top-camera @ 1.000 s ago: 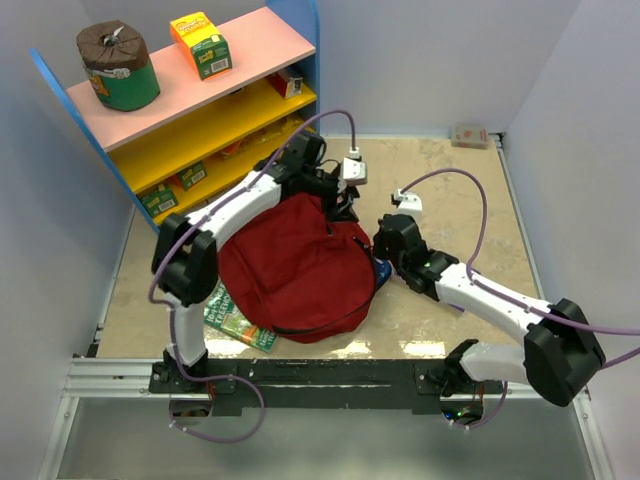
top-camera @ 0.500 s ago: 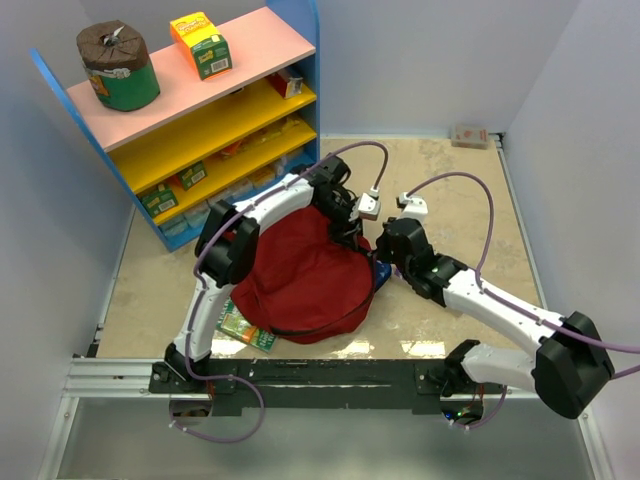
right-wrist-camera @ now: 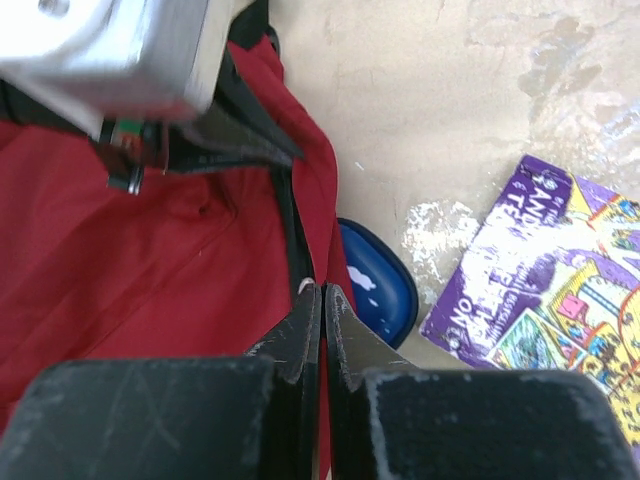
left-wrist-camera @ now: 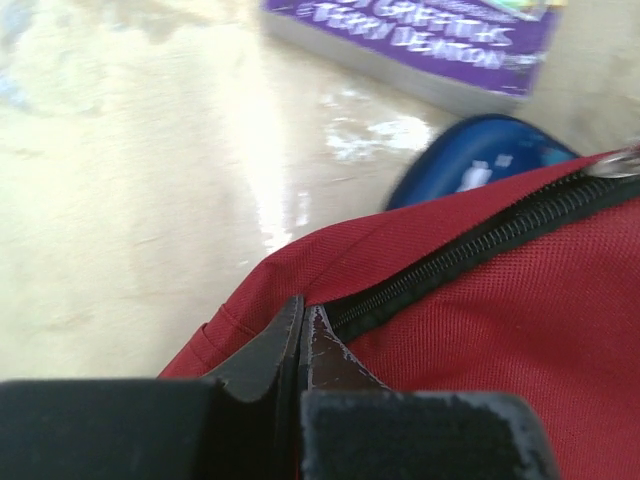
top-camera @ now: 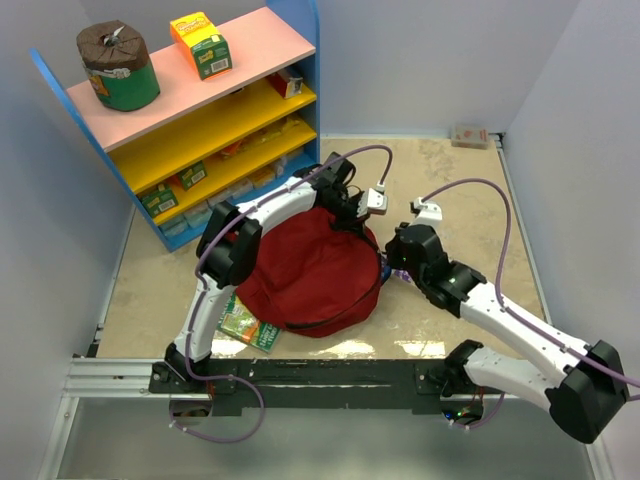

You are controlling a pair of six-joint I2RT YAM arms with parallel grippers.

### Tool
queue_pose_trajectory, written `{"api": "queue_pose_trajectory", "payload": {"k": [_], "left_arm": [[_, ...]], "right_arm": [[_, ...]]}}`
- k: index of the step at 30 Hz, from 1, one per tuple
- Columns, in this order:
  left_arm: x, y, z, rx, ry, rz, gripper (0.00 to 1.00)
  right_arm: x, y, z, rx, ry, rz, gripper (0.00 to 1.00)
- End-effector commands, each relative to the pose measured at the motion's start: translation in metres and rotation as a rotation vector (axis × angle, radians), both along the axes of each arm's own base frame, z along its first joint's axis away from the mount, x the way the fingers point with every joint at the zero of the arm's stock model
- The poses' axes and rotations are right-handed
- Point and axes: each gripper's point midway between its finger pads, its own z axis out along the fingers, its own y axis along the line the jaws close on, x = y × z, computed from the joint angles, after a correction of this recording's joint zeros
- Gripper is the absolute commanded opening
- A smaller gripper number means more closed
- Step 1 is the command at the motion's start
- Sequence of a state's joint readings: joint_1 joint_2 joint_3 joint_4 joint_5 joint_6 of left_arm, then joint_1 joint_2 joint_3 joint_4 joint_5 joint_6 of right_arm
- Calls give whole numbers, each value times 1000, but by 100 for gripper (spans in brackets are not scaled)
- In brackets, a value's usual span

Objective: Pack the student bag
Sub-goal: Unzip the student bag at the center of the board.

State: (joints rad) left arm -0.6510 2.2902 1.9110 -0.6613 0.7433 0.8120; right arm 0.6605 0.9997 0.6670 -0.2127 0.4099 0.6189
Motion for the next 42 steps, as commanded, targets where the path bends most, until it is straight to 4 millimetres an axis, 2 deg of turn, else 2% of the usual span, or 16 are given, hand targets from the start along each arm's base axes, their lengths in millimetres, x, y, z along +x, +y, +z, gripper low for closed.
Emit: {"api": "queue_pose_trajectory", "payload": {"k": [1,6,9,12,18,23,30,31,32,34,35,36,38,39,41,42], "left_arm": [[55,-7,30,-30,-145,221,0],[99,0,38,3,-246,428,0],[111,5,36,28,-255,513,0],[113,6,40,30,-238,558,0],[103,4,41,45,-238,569,0],[105,3,44,36,-238,597,0],[102,-2,46,19,-225,581,0],[102,0,48,19,-223,582,0],[98,1,46,23,-212,575,10],[92,3,57,6,-218,562,23],[85,7,50,22,-206,554,37],[81,8,63,5,-212,550,43],[72,15,62,18,-198,545,51],[67,17,78,-5,-209,541,54],[57,25,78,10,-203,534,56],[52,28,96,-16,-217,527,57]], "right_arm": [[-9,-12,8,21,-10,-38,0],[-25,-20,13,39,2,-36,0],[-34,-17,17,61,7,-9,0],[-42,-9,27,103,-2,38,0],[-61,34,40,137,1,199,0],[-89,73,33,133,55,347,0],[-94,72,35,134,60,331,1],[-93,70,36,132,59,320,8],[-91,65,36,120,56,301,15],[-89,62,38,114,51,278,21],[-89,60,38,106,51,268,33],[-88,59,38,110,55,258,37],[-88,55,33,84,69,240,46],[-86,52,34,76,67,222,50],[-85,45,34,58,77,186,57],[-83,43,41,69,60,169,57]]}}
